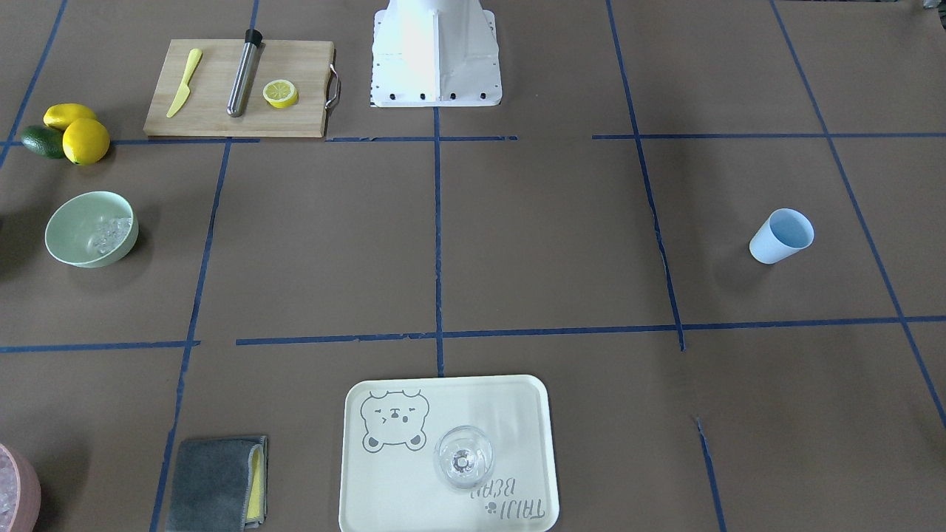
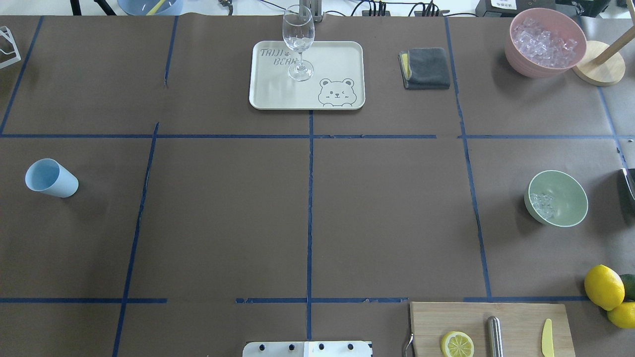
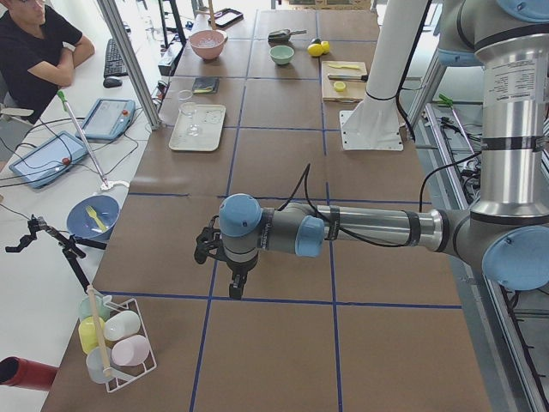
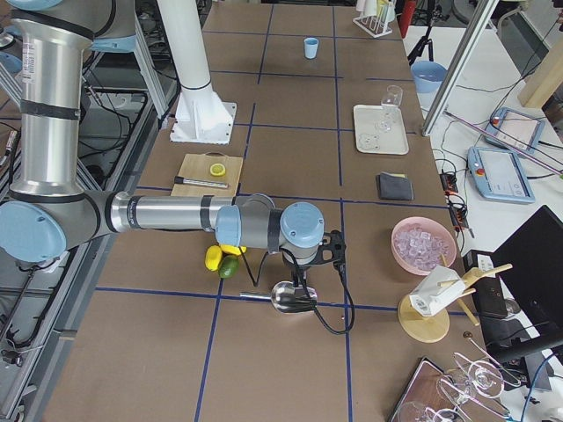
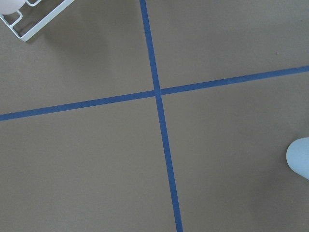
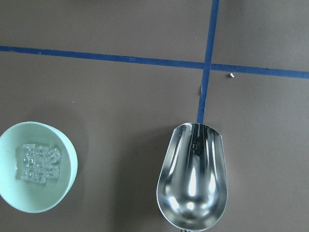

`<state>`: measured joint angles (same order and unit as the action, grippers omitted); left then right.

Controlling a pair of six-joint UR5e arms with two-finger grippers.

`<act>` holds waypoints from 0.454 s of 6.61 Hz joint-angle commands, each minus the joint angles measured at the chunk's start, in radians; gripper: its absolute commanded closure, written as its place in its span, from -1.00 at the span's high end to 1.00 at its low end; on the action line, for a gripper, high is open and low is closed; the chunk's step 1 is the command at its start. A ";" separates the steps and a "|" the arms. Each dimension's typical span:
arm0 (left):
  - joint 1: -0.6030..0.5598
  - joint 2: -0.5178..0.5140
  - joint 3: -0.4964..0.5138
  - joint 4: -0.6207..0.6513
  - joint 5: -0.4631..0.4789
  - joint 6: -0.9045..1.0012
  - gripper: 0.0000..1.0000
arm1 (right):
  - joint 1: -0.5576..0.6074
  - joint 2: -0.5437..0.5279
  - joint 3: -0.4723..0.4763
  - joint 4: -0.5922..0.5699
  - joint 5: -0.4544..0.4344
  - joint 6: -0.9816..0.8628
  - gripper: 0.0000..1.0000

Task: Pour ice into bowl

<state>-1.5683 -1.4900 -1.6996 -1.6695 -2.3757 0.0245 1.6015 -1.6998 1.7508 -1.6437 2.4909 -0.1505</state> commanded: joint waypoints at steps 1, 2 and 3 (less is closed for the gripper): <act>-0.028 -0.003 -0.005 -0.006 0.001 -0.011 1.00 | 0.000 0.005 -0.001 -0.001 -0.001 0.000 1.00; -0.033 -0.003 -0.006 -0.006 0.003 -0.012 1.00 | 0.000 0.005 -0.008 0.001 -0.001 0.000 1.00; -0.035 -0.003 -0.009 -0.006 0.003 -0.012 1.00 | 0.000 0.011 -0.014 0.001 -0.003 -0.001 1.00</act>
<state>-1.5983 -1.4925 -1.7057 -1.6746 -2.3736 0.0132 1.6015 -1.6938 1.7436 -1.6434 2.4893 -0.1506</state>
